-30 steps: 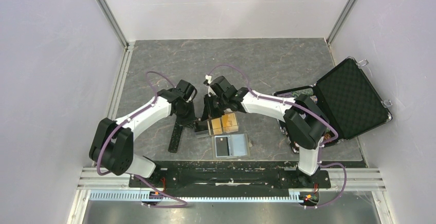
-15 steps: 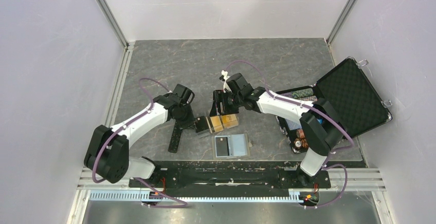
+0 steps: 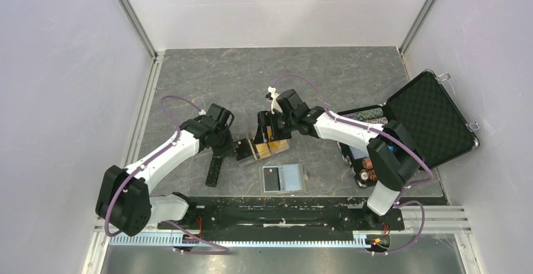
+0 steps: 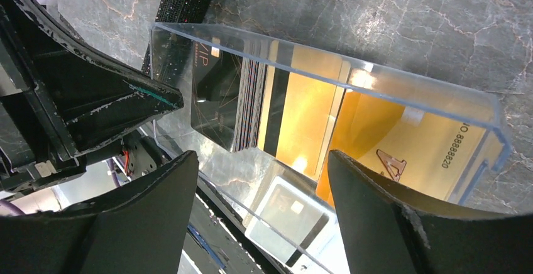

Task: Put the credit cards into the card holder
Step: Pick up the credit card from the storage box.

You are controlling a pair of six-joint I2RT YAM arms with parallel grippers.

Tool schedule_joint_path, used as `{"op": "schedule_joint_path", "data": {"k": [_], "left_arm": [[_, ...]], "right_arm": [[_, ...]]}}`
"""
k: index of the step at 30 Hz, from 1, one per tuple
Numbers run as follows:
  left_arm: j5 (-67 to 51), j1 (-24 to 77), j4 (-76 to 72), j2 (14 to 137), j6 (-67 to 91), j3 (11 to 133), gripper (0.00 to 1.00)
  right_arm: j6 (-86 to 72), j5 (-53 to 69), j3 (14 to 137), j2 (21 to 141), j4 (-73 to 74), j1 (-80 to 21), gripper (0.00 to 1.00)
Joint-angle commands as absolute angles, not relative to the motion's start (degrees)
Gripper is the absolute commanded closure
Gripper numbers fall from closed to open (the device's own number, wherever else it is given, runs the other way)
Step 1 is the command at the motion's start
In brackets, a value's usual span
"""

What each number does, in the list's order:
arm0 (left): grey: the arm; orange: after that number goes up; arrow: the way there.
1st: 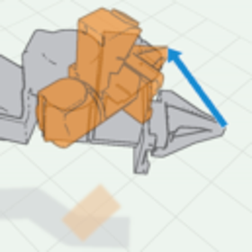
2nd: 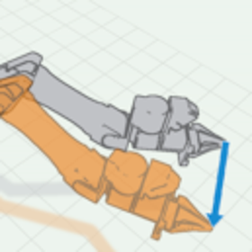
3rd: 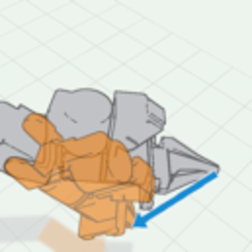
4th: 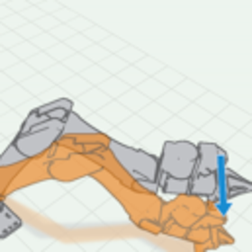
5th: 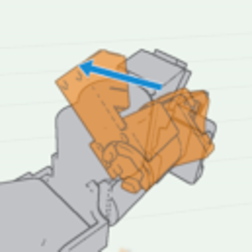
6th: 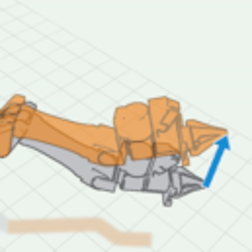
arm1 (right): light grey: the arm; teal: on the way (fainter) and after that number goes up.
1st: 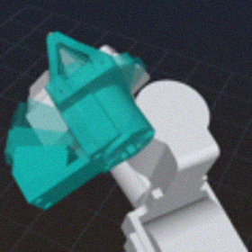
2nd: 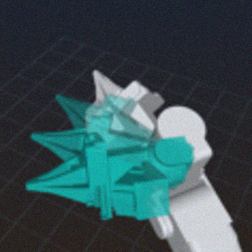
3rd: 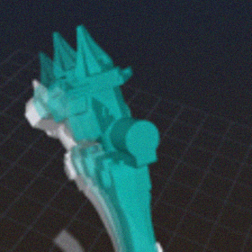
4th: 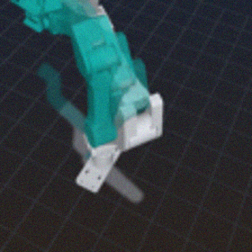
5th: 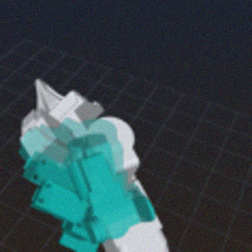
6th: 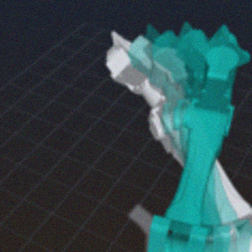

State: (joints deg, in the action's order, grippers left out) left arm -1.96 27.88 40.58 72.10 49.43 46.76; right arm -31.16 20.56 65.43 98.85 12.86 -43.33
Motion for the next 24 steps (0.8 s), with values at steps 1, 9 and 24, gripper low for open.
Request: {"op": "schedule_joint_path", "data": {"k": [1, 9, 24], "left_arm": [[-2.15, 28.17, 35.47, 71.9, 50.02, 47.9, 0.98], [-2.23, 28.2, 32.2, 75.05, 50.65, 47.45, 0.98], [1.68, 28.13, 38.69, 74.39, 45.64, 51.25, 0.69]], "right_arm": [[-29.04, 22.56, 67.21, 99.76, 11.6, -43.55, 0.23], [-28.77, 22.7, 70.01, 105.06, 12.13, -44.33, 0.3], [-29.95, 23.07, 73.5, 109.21, 11.82, -45.71, 0.34]]}}
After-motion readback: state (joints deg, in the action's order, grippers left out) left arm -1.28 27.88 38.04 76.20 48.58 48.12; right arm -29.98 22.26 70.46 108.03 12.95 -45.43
